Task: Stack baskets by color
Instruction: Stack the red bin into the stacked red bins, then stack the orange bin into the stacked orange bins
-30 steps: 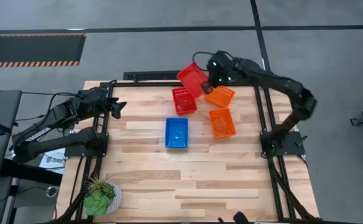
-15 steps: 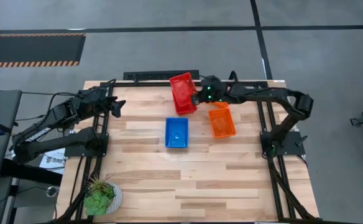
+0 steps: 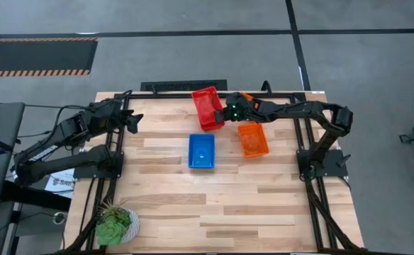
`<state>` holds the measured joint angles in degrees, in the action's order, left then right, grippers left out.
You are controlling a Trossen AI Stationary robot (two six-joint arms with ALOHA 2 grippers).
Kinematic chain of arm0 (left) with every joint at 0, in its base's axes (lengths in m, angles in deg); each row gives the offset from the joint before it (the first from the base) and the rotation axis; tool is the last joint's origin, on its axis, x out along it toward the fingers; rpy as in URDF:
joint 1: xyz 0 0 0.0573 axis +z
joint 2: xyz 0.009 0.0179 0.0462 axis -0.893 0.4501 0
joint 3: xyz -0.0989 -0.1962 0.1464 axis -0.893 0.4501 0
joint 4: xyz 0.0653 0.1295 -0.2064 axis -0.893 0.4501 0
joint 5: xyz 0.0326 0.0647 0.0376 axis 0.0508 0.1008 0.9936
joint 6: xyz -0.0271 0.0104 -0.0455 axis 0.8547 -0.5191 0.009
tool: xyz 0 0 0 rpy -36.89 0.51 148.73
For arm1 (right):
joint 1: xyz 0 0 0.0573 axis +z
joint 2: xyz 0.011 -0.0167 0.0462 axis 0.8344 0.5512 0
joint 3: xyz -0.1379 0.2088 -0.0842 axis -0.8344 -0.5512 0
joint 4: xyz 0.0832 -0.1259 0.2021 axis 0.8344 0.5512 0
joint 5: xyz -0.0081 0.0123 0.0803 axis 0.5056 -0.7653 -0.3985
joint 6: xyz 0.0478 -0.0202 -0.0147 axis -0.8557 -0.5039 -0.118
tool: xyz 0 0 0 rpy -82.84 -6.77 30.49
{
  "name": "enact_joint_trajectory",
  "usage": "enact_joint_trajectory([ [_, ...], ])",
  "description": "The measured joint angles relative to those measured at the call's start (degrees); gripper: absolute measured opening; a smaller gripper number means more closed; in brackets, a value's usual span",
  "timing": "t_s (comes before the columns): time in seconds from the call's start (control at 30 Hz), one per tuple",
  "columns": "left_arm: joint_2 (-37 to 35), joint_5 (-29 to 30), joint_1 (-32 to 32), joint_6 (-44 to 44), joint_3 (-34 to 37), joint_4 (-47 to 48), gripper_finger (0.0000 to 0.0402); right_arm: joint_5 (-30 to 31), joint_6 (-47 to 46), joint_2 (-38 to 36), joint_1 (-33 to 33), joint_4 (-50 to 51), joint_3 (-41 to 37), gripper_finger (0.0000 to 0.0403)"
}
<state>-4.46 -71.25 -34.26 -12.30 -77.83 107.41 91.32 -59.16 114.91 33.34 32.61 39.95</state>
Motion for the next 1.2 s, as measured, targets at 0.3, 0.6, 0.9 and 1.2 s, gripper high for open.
enact_joint_trajectory([
  [0.3, 0.0, 0.0, 0.0, 0.3, 0.0, 0.1, 0.0263, 0.9, -0.8, 0.5, 1.1, 1.2, 0.0, 0.0021],
  [0.6, 0.0, 0.0, 0.0, 0.3, 0.0, 0.4, 0.0263, 2.1, -5.1, 0.5, 1.1, 4.7, 0.0, 0.0033],
  [0.9, 0.0, 0.0, 0.0, 0.3, 0.0, 0.4, 0.0263, 2.1, -5.6, 0.5, 1.1, 5.5, 0.0, 0.0073],
  [1.2, 0.0, -0.1, 0.0, 0.3, 0.0, 0.4, 0.0263, 2.0, -0.4, -0.6, 0.0, 6.3, 0.3, 0.0130],
])
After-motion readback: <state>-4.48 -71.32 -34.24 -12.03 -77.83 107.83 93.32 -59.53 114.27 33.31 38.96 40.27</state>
